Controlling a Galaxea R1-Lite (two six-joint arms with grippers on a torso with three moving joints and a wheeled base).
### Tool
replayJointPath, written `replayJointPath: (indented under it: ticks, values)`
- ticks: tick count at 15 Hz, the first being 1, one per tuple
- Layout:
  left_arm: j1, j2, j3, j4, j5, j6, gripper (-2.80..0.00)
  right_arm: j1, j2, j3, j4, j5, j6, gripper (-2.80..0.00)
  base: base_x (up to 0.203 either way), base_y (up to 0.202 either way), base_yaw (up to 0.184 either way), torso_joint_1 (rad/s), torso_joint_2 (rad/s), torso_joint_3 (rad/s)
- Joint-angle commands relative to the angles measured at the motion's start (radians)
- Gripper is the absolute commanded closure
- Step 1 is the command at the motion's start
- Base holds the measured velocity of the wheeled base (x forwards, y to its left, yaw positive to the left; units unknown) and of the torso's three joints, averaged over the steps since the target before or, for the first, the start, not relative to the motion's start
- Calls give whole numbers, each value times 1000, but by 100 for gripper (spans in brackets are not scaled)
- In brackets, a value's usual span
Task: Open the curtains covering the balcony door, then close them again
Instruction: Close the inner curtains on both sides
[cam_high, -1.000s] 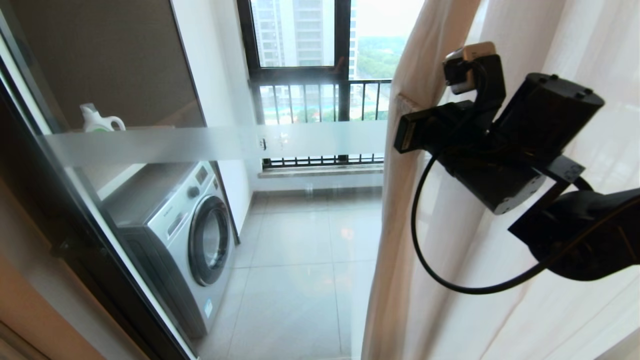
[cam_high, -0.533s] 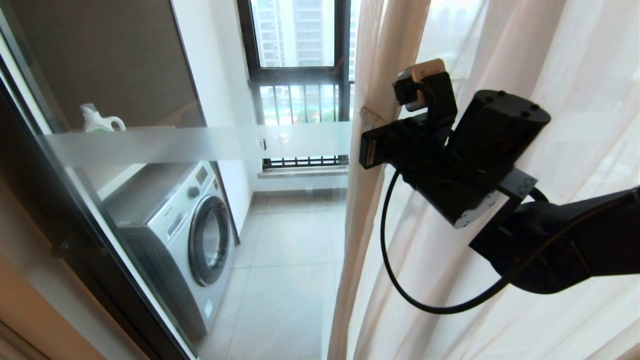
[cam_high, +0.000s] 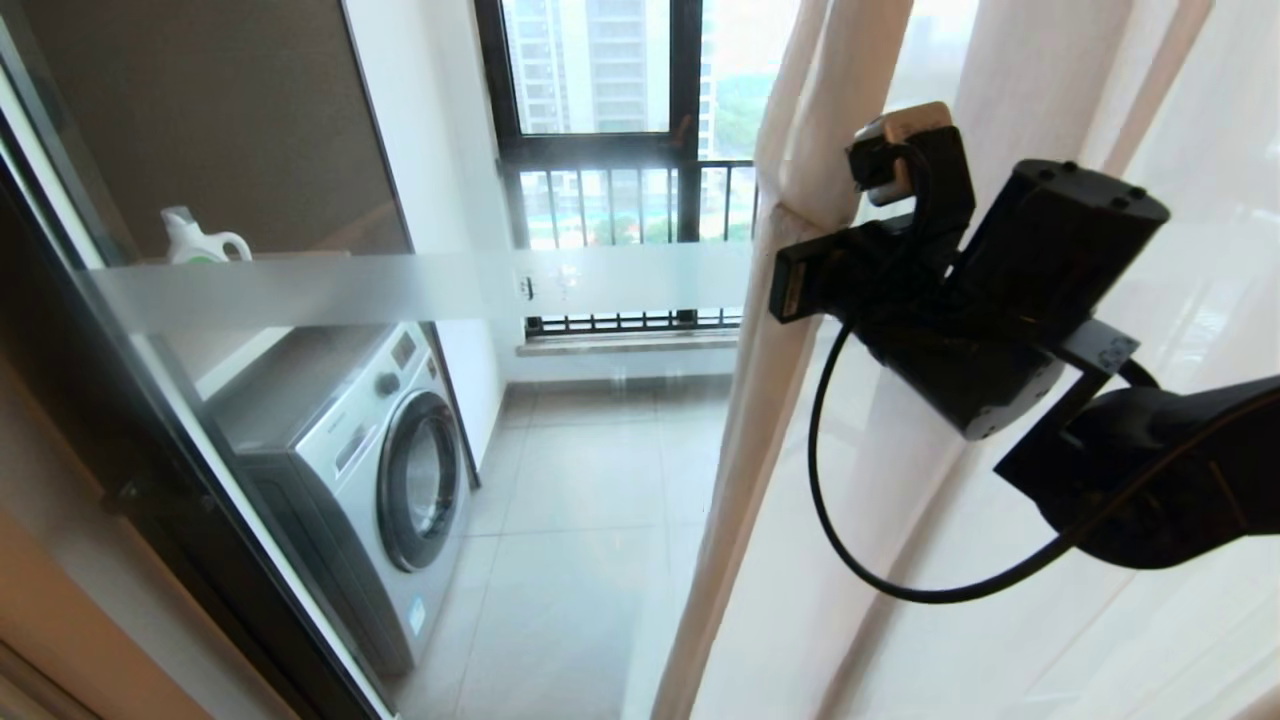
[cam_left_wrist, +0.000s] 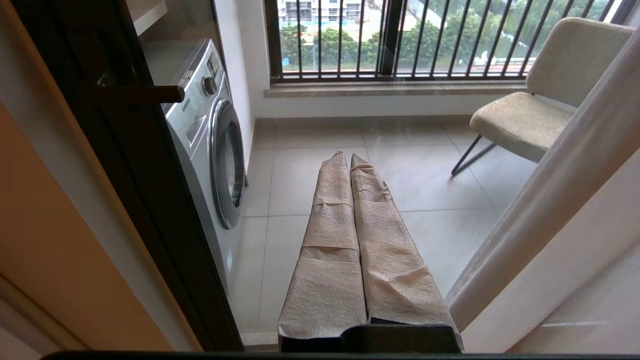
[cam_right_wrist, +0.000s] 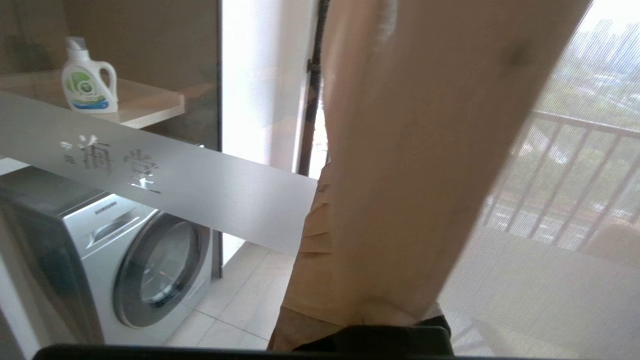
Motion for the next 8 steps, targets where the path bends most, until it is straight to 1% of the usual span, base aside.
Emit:
replayJointPath:
  ticks: [1, 6, 8]
  values:
    - [0, 0, 0, 0, 0, -1, 0, -53, -82, 44, -15, -2, 0, 0, 0, 0, 0, 0, 0, 0]
    - [0, 0, 0, 0, 0, -1, 0, -157, -223, 196, -18, 0, 5, 0, 0, 0, 0, 0, 0, 0]
    - [0, 0, 0, 0, 0, 1, 0, -185, -273, 256, -19, 1, 24, 0, 0, 0, 0, 0, 0, 0]
